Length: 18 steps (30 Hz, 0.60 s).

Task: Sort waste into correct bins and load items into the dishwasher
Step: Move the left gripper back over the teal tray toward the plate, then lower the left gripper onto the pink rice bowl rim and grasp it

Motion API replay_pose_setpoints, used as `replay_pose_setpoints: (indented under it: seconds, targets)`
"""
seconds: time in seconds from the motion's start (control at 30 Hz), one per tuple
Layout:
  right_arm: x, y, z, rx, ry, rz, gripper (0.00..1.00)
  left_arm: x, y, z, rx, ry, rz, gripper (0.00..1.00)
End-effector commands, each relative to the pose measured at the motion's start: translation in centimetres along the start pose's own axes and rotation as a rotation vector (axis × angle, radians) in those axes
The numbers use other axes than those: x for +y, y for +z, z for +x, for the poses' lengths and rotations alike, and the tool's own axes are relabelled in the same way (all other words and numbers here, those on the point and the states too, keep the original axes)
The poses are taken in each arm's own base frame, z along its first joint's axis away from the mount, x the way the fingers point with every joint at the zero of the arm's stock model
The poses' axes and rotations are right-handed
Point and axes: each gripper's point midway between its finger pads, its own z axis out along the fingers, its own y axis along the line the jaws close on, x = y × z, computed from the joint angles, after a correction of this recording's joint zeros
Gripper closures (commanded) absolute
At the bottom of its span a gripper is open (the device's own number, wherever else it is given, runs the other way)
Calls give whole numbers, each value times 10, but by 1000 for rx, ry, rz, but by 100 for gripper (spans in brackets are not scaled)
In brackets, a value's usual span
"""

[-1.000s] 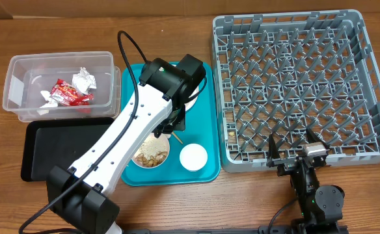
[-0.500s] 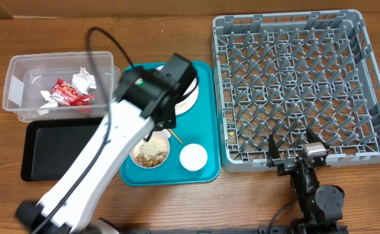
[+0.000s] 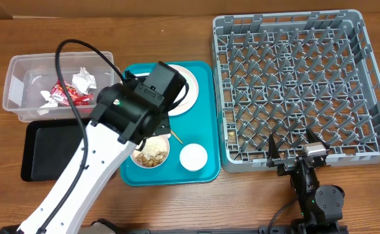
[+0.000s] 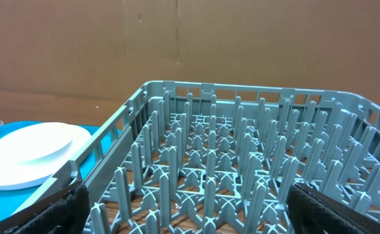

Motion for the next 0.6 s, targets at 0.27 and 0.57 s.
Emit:
replay_pose_setpoints:
  seconds: [0.27,0.57]
  targets:
    - [-1,0,2,-5,-4,5,0,-20,67,32,102,-2,28,75]
    - [-1,0,2,-5,-4,5,0,-26,85,35,94,-5,39,70]
